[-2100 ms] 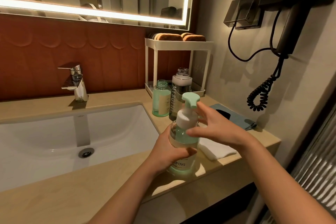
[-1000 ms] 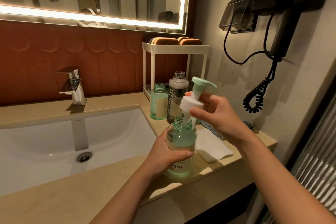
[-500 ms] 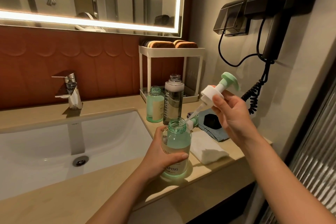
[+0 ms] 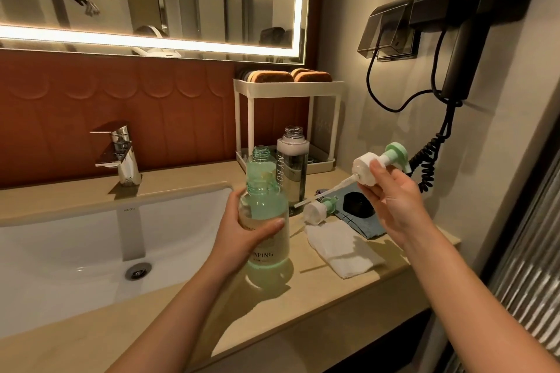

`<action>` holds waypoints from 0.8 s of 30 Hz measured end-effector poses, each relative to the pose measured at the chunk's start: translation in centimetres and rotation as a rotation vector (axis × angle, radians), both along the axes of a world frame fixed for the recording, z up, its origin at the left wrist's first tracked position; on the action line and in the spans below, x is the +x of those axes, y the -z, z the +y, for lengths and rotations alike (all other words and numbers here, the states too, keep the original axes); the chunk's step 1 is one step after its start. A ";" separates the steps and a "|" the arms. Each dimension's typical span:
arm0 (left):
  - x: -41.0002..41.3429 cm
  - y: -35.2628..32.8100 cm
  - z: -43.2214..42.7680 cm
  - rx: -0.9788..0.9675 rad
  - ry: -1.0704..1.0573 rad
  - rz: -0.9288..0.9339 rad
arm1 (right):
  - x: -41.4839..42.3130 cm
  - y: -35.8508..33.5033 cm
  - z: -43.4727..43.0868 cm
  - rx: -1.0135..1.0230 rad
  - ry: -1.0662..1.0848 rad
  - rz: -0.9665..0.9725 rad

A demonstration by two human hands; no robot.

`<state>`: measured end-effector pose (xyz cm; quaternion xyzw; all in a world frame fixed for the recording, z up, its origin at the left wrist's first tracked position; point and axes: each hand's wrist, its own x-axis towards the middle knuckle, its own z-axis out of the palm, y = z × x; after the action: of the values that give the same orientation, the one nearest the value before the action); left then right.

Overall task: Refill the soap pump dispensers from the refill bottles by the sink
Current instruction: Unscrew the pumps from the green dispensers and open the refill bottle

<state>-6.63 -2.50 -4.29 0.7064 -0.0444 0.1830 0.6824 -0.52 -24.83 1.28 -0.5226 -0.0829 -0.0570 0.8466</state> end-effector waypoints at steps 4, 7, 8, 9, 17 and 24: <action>1.0 -2.0 0.9 -0.026 0.005 0.006 | 1.2 1.3 0.5 -0.186 0.091 0.120; 2.4 -3.0 1.2 0.001 -0.013 0.016 | 1.6 2.3 1.2 -0.361 0.136 0.185; 2.9 -3.2 1.3 0.013 -0.021 0.020 | 1.7 2.7 1.4 -0.428 0.158 0.205; 3.6 -3.3 1.4 0.026 -0.029 0.026 | 1.9 3.1 1.7 -0.498 0.181 0.222; 8.5 -1.2 1.3 0.085 -0.084 0.109 | 4.2 5.0 3.5 -0.643 0.208 0.411; 10.7 0.3 1.1 0.134 -0.117 0.118 | 5.5 5.5 3.8 -0.813 0.219 0.454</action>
<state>4.03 -1.44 -4.57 0.7612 0.0253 0.1773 0.6233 4.96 -21.05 -4.23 -0.8163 0.1441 0.0066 0.5594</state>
